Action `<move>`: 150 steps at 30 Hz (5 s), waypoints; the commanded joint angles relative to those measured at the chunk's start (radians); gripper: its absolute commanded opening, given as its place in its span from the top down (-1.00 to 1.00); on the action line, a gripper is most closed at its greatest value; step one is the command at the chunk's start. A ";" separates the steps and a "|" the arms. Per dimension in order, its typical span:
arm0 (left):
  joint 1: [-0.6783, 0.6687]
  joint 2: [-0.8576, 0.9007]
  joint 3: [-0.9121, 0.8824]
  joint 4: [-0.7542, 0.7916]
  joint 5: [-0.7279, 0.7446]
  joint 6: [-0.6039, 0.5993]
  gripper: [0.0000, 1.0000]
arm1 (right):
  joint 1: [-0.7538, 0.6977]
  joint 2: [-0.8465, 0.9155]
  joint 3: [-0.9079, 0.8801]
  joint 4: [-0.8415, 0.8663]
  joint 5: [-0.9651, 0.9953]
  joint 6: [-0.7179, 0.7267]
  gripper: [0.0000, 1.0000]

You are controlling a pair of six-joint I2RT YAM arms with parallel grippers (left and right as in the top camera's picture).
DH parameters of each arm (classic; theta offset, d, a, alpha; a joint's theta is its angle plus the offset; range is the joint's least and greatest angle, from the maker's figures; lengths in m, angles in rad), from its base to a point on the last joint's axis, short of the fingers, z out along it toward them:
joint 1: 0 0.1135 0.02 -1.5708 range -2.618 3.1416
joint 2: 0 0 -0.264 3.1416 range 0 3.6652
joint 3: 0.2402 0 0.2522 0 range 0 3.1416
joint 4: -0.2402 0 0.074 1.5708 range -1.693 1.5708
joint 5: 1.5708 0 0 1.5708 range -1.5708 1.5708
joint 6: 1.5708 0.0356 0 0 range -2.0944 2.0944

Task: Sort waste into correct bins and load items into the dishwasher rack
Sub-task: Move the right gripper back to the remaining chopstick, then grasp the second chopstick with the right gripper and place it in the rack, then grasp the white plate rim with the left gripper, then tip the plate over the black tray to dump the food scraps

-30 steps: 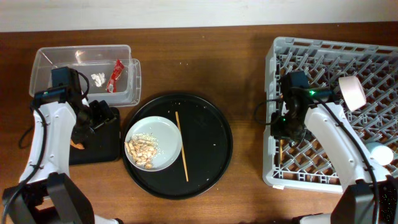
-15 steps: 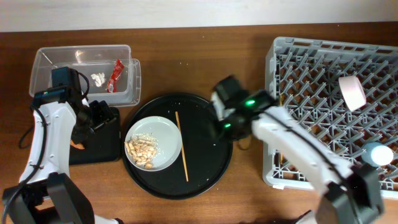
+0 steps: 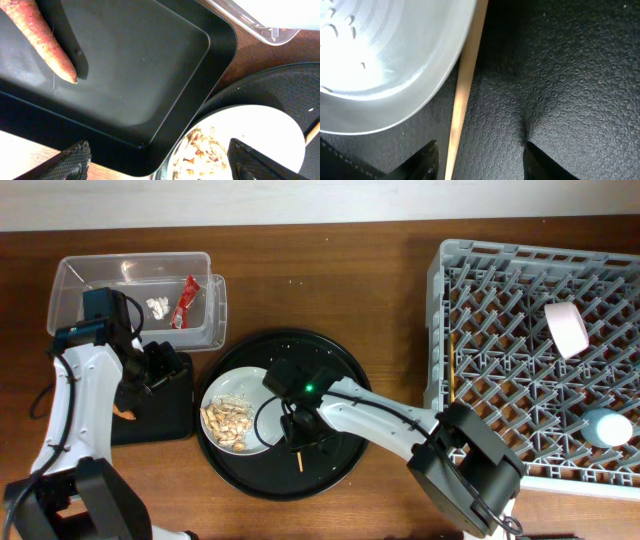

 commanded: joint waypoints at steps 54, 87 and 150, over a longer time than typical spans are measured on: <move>-0.100 -0.001 0.003 -0.002 0.045 0.016 -0.74 | -0.732 -0.521 -0.230 -0.280 0.230 -0.281 0.91; -0.719 0.204 -0.061 0.178 0.003 -0.101 -0.66 | -0.835 -0.717 -0.146 -0.430 0.052 -0.398 0.03; -0.144 0.093 0.097 0.017 0.189 0.357 1.00 | -0.835 -0.717 -0.146 -0.469 0.056 -0.404 0.03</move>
